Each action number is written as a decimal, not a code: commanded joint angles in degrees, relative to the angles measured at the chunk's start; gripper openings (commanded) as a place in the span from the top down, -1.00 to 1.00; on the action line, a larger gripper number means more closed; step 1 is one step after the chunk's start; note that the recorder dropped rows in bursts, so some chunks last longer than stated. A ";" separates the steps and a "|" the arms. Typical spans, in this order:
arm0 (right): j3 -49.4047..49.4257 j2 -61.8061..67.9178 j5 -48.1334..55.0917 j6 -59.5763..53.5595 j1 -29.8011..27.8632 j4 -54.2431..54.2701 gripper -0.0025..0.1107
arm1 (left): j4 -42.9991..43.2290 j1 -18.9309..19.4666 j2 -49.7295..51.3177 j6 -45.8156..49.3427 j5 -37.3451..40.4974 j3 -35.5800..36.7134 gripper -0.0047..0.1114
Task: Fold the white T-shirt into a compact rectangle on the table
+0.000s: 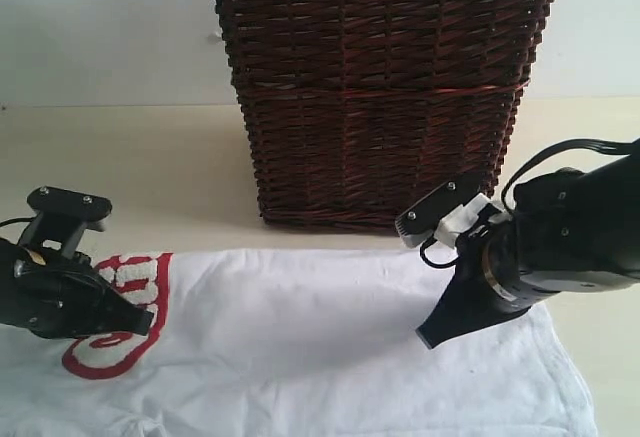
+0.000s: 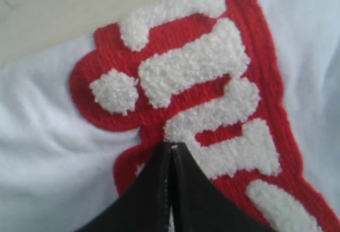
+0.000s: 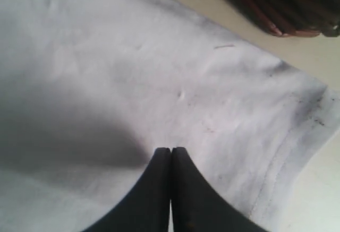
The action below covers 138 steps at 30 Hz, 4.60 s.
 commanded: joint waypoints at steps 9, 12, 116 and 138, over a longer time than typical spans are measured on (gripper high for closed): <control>-0.11 4.35 0.00 6.41 -3.31 -5.98 0.96 | -0.03 -0.30 -9.88 0.20 3.50 -1.20 0.92; -0.11 4.22 0.00 6.41 -3.31 -5.99 0.96 | -0.71 -0.30 -12.73 0.20 5.65 -1.20 0.92; 0.00 -28.93 -9.14 -8.07 -3.19 18.35 0.96 | 46.80 -19.73 -18.82 -4.53 28.41 -4.89 0.04; 0.00 -28.93 -10.15 -8.18 -3.19 19.13 0.96 | 41.80 -19.73 -14.51 1.86 22.01 -3.42 0.87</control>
